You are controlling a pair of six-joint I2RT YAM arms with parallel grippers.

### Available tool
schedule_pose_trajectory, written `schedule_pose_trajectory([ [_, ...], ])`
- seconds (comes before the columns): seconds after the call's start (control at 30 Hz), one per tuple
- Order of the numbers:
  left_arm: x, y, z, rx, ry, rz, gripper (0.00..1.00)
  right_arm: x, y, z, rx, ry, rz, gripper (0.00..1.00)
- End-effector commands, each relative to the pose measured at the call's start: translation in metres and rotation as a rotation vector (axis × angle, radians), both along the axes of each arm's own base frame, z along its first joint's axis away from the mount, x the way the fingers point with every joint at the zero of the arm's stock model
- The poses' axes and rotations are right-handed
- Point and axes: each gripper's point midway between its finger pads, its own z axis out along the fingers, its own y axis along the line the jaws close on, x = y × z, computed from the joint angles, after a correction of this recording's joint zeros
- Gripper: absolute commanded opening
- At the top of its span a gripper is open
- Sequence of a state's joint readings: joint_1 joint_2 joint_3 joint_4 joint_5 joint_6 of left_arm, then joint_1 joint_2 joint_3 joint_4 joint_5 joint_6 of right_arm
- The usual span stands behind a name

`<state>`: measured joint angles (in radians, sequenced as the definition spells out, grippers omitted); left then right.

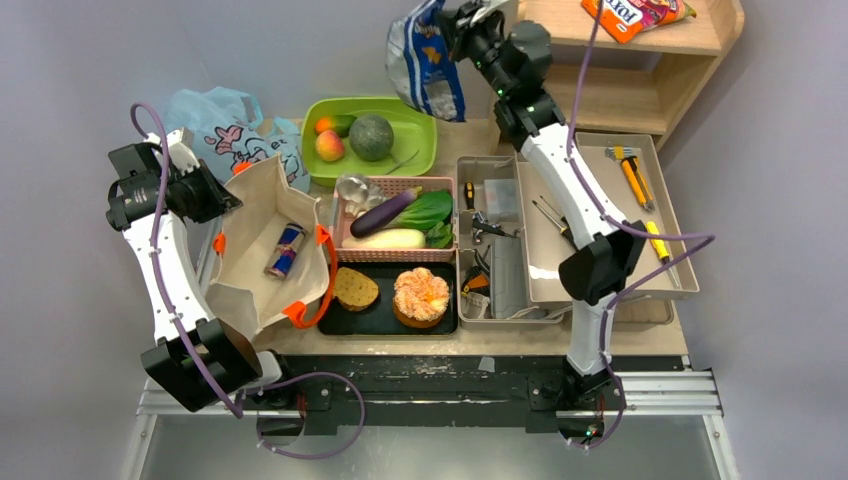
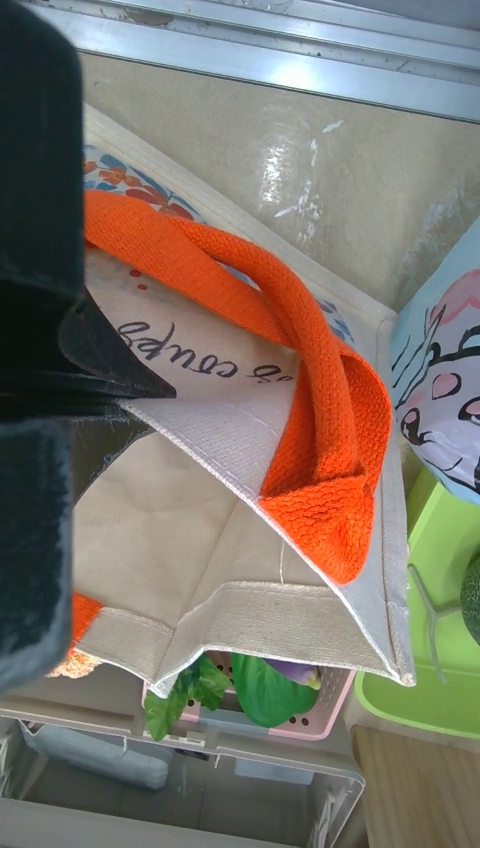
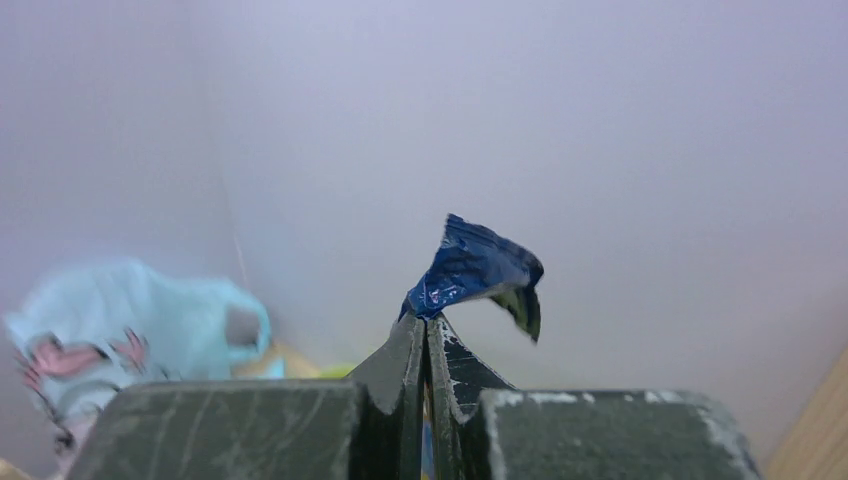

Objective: Untie the knot of the grocery bags and take out the mixed food

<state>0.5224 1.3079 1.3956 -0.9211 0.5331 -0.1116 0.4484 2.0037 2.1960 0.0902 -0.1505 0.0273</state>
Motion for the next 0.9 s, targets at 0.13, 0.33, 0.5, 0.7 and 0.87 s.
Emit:
schedule_pose_trajectory([
  [0.13, 0.005, -0.007, 0.009, -0.007, -0.057, -0.041, 0.00, -0.088, -0.051, 0.183, 0.288, -0.374, 0.017, 0.00],
  [0.33, 0.004, -0.009, 0.003, -0.015, -0.049, -0.046, 0.00, -0.138, -0.121, 0.268, 0.437, -0.632, -0.136, 0.00],
  [0.5, 0.005, -0.009, 0.000, -0.022, -0.046, -0.048, 0.00, -0.181, -0.152, 0.303, 0.370, -0.894, -0.293, 0.00],
  [0.7, 0.004, -0.012, -0.002, -0.037, -0.046, -0.046, 0.00, -0.196, -0.195, 0.316, 0.208, -1.127, -0.583, 0.00],
  [0.87, 0.003, -0.011, -0.001, -0.029, -0.050, -0.038, 0.00, -0.193, -0.229, 0.316, 0.141, -1.185, -0.721, 0.00],
])
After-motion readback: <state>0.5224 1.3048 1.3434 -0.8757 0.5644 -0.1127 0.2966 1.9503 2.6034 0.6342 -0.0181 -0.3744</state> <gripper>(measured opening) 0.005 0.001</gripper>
